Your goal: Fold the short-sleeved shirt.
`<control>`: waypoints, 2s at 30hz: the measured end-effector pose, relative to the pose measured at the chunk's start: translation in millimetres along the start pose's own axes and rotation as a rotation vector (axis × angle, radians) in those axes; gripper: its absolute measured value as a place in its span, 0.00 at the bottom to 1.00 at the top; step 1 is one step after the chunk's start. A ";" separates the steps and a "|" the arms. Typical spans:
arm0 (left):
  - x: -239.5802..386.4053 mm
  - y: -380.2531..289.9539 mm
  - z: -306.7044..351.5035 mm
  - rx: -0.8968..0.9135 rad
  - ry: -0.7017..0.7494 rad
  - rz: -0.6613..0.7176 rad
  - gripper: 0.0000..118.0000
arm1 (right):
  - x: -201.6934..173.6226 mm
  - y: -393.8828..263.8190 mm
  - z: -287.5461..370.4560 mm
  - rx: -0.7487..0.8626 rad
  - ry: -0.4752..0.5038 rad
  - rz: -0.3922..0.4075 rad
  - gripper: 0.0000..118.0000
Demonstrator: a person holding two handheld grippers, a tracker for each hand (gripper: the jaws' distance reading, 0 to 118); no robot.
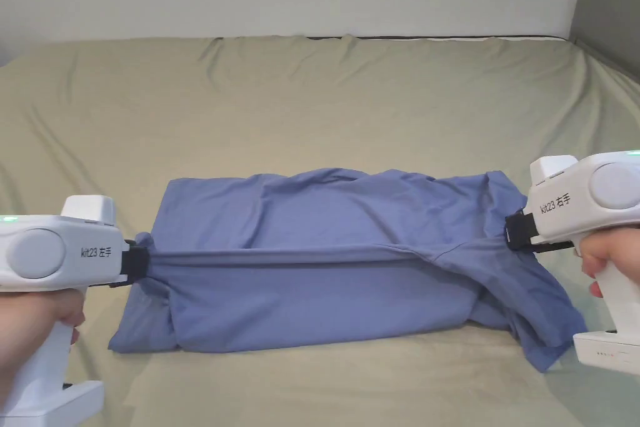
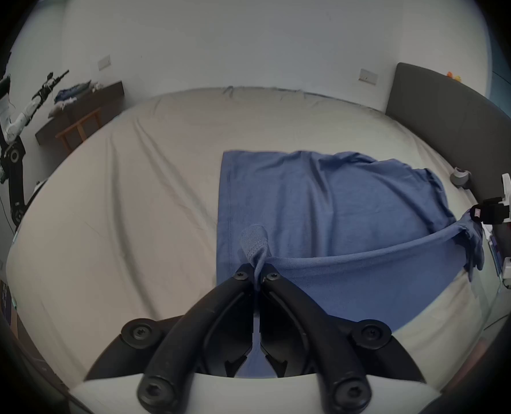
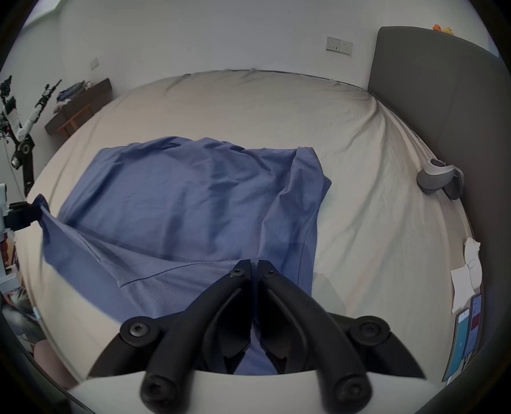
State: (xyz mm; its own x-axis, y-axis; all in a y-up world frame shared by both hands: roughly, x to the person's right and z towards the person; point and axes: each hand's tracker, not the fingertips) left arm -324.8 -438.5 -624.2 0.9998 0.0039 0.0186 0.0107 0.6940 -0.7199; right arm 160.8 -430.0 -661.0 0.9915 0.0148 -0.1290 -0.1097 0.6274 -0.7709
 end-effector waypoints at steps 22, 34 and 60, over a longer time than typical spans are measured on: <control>-2.7 -99.2 123.4 0.306 0.083 -0.039 0.41 | 33.1 -135.0 112.4 0.390 -0.111 0.017 0.65; 4.4 -140.4 88.3 0.138 0.023 0.021 0.07 | 2.5 -212.7 121.1 0.324 -0.041 0.013 0.01; -17.8 -80.8 27.8 0.111 0.071 0.057 0.02 | 61.1 -126.8 28.6 0.167 -0.033 -0.159 0.74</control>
State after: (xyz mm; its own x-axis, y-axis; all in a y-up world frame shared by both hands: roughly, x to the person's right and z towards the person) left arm -343.8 -474.6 -547.0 0.9974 -0.0028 -0.0725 -0.0441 0.7694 -0.6372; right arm 237.3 -486.4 -553.3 0.9975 -0.0703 0.0083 0.0580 0.7438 -0.6659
